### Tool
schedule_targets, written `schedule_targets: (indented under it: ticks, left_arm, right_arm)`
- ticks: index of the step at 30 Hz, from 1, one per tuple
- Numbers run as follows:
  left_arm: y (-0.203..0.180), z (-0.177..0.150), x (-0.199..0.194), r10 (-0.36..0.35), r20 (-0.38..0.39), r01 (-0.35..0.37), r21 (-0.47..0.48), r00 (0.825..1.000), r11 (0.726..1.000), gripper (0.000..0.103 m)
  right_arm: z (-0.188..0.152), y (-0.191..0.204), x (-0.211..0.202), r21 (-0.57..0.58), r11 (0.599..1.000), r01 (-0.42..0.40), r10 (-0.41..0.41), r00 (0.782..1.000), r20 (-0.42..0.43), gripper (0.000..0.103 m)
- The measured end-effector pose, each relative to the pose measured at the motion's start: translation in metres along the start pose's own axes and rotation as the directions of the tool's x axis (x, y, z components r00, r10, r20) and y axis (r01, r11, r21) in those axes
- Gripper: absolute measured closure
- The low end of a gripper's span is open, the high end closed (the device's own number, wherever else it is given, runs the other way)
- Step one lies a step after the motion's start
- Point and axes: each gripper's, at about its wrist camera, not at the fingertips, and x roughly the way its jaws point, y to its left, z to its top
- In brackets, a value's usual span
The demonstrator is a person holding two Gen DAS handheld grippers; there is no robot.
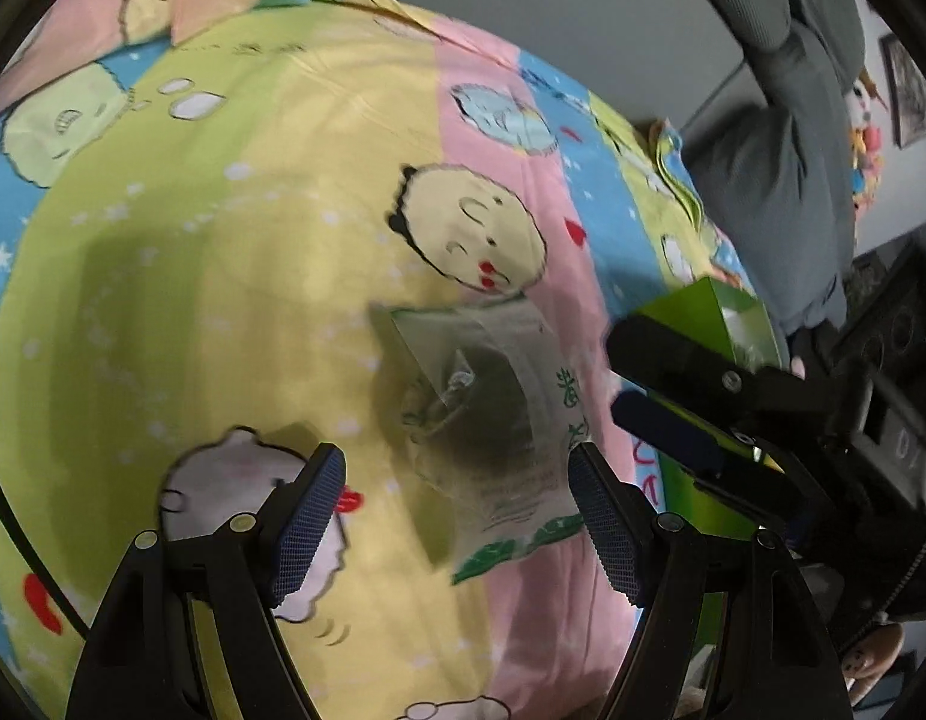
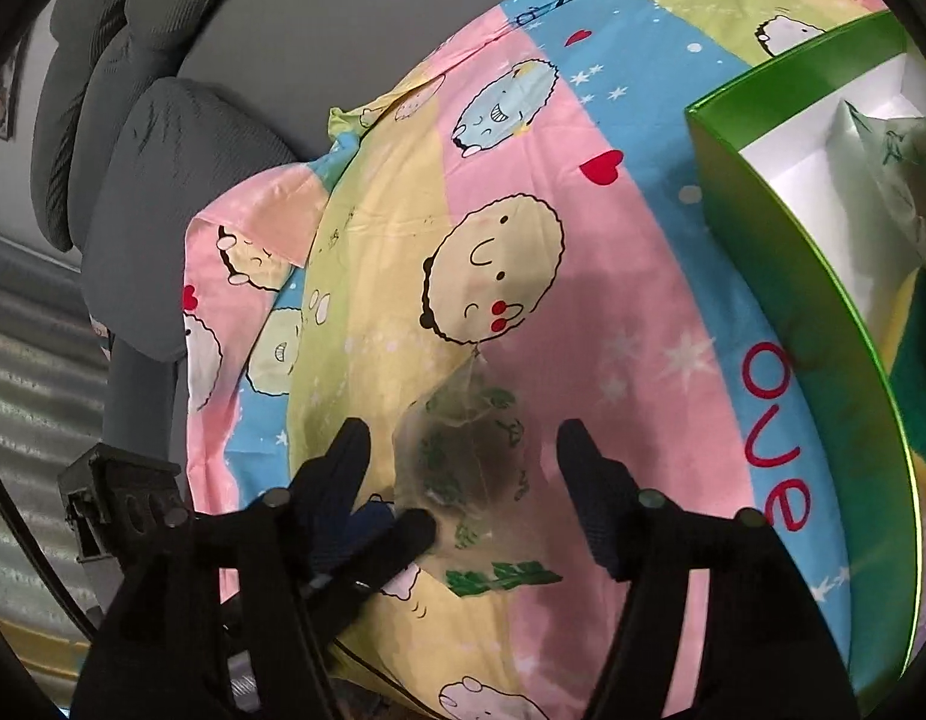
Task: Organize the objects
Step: 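Lower the right gripper and close it on the small clear bag, then lift the small bag with the right gripper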
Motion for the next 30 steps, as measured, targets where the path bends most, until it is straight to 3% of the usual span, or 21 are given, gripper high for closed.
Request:
schedule_targets:
  ticks: [13, 16, 20, 24, 30]
  left_arm:
    - [-0.011, -0.004, 0.015, -0.009, -0.02, 0.01, 0.037, 1.0, 0.999, 0.026]
    - [-0.016, -0.005, 0.017, -0.024, -0.026, 0.025, 0.06, 0.999, 0.998, 0.039]
    - [-0.028, -0.008, 0.019, 0.013, -0.002, -0.013, 0.112, 1.0, 0.994, 0.041]
    - [-0.026, -0.007, 0.019, 0.002, -0.001, -0.001, 0.102, 1.0, 0.995, 0.042]
    - [-0.03, -0.009, 0.006, 0.0, 0.045, -0.006, 0.121, 0.999, 0.993, 0.043]
  right_arm:
    - [-0.002, -0.001, 0.023, -0.016, 1.0, 0.013, -0.014, 0.997, -0.071, 0.04]
    - [-0.008, -0.005, 0.018, 0.001, 0.999, 0.043, -0.042, 0.997, -0.063, 0.046]
    - [-0.015, -0.014, 0.014, 0.028, 0.999, 0.016, -0.015, 0.999, -0.037, 0.047]
    - [-0.013, -0.02, 0.017, 0.076, 0.997, -0.016, 0.018, 1.0, -0.025, 0.047]
    - [-0.016, -0.01, 0.012, 0.057, 0.997, -0.046, 0.047, 0.999, -0.006, 0.047]
